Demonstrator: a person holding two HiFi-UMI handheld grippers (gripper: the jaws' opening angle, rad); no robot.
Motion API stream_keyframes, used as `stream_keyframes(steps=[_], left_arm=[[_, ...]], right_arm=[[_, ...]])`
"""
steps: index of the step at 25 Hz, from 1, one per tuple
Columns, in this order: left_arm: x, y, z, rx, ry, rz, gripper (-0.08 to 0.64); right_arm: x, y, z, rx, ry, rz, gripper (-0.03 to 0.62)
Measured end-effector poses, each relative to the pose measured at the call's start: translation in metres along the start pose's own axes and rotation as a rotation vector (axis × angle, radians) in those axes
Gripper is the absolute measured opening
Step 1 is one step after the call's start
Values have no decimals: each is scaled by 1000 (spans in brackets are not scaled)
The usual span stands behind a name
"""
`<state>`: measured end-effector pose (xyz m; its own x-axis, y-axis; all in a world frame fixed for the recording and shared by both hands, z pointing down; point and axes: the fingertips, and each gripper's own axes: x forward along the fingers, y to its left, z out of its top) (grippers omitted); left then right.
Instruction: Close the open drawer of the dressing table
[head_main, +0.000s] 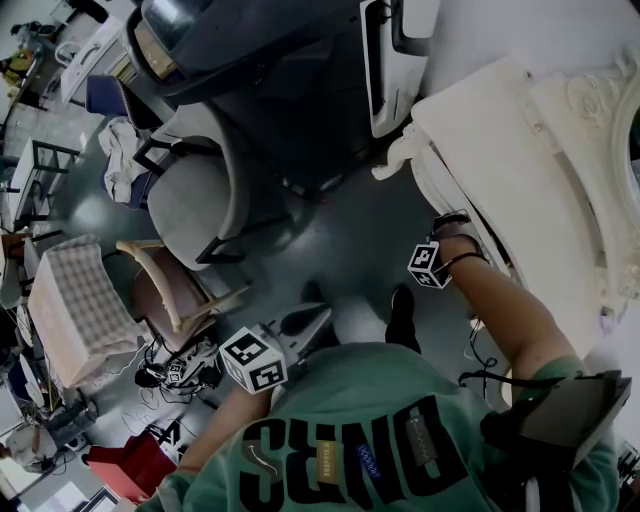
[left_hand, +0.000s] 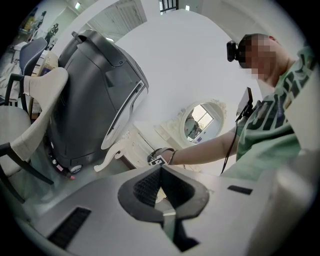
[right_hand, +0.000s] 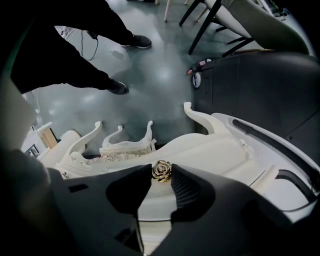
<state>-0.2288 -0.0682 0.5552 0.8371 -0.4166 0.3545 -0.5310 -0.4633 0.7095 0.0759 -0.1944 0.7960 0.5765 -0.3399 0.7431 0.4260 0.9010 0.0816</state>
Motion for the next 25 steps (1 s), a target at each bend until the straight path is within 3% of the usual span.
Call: stream_keyframes(steps=[25], left_arm=[[-16,4,-15,-23,-7,22,8]], right_arm=[[31,-6,-32,-50,177,-2,129]])
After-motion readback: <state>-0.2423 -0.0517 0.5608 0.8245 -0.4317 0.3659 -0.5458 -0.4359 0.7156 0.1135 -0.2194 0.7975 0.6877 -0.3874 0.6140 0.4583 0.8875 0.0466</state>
